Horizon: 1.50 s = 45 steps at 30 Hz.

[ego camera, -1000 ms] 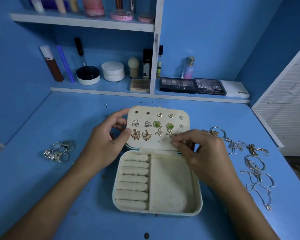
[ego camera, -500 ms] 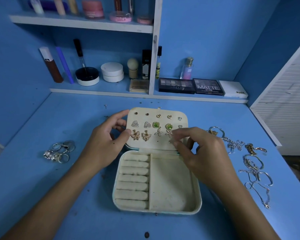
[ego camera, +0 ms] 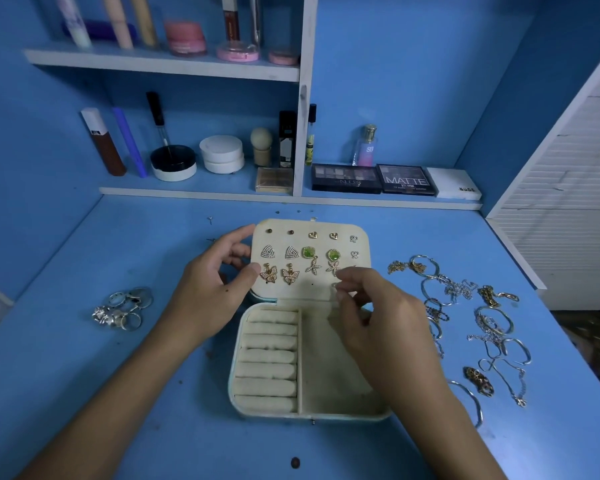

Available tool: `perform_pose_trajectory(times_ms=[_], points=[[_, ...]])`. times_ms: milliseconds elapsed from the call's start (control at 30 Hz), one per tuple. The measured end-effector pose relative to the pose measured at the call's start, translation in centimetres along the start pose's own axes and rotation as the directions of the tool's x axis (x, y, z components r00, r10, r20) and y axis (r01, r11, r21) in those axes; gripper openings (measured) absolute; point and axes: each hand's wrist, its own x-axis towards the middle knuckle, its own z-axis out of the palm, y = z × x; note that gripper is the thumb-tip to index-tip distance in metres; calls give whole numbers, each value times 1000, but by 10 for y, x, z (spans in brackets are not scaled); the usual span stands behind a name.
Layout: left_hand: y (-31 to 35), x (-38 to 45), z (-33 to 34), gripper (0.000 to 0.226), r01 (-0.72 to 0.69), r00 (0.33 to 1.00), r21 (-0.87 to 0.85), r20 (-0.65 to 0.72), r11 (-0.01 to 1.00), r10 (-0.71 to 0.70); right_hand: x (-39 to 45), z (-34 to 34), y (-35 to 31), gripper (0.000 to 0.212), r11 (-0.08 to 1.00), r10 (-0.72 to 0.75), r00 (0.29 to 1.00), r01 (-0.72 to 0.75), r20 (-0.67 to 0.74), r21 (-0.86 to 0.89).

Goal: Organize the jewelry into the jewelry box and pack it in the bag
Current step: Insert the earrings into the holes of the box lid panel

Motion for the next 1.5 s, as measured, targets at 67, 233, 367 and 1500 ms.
perform_pose_trajectory(times_ms=[67,233,367,1500], points=[[0,-1,0,50,-1,1000,1,-3,1000,1,0,2,-1,17,1000,8,1000,-8,-18,-15],[3,-2,1,50,-9,1000,9,-9,1000,9,-1,3,-5,17,998,33,999,-33,13,-48],[4,-2,0,51,-15,1000,8,-10,1000,15,2,3,-7,17,995,52,998,-48,42,-92],[36,-64,-14,39,-124,992,11,17,992,124,-28,-38,-60,23,-305,566,601,-482,563,821]])
